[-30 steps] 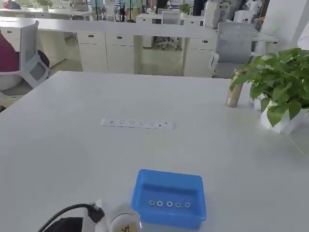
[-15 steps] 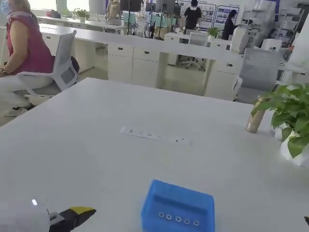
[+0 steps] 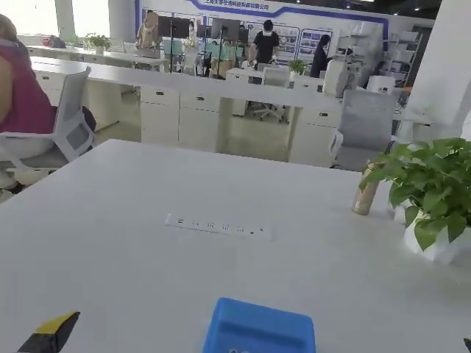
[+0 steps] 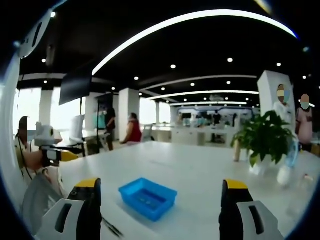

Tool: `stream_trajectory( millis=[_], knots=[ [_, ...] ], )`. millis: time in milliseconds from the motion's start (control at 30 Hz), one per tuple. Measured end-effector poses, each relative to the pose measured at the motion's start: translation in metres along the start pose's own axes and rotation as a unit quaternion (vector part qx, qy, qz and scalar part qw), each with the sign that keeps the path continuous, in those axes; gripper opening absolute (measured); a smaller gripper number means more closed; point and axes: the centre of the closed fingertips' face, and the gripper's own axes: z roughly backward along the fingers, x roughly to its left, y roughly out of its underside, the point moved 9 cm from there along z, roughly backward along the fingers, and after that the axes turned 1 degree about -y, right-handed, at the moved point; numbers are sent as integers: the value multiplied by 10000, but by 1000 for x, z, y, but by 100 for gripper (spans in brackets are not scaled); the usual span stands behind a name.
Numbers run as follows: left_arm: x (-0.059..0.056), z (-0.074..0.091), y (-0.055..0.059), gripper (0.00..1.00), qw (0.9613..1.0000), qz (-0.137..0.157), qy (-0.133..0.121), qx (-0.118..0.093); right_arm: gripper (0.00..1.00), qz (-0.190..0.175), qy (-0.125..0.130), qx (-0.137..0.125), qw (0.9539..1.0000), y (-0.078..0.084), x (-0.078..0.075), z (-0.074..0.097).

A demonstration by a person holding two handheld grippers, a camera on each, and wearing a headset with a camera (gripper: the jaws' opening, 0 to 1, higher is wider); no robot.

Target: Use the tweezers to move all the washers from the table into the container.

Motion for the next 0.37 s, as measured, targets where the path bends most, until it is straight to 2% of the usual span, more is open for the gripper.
stream_trajectory(
  millis=[67, 133, 167, 233, 300, 367],
  knots=[
    [3, -2, -1, 99, 10000, 25, 17, -30, 99, -19, 48, -104, 9999, -3, 0, 1],
    [3, -5, -1, 99, 10000, -34, 80, 47, 99, -33, 52, -152, 9999, -3, 0, 1],
    [1, -6, -2, 99, 9998, -105, 94, 105, 99, -57, 45, -155, 9999, -3, 0, 1],
    [-3, -7, -3, 99, 9998, -164, 124, 77, 99, -85, 49, -149, 9998, -1, 0, 2],
    [-5, -7, -3, 99, 9997, -101, 162, 119, 99, -113, 45, -160, 9998, 0, 0, 3],
    [-9, -6, -2, 99, 9998, -111, 165, 36, 99, -98, 101, -183, 9997, 0, 1, 4]
  ],
)
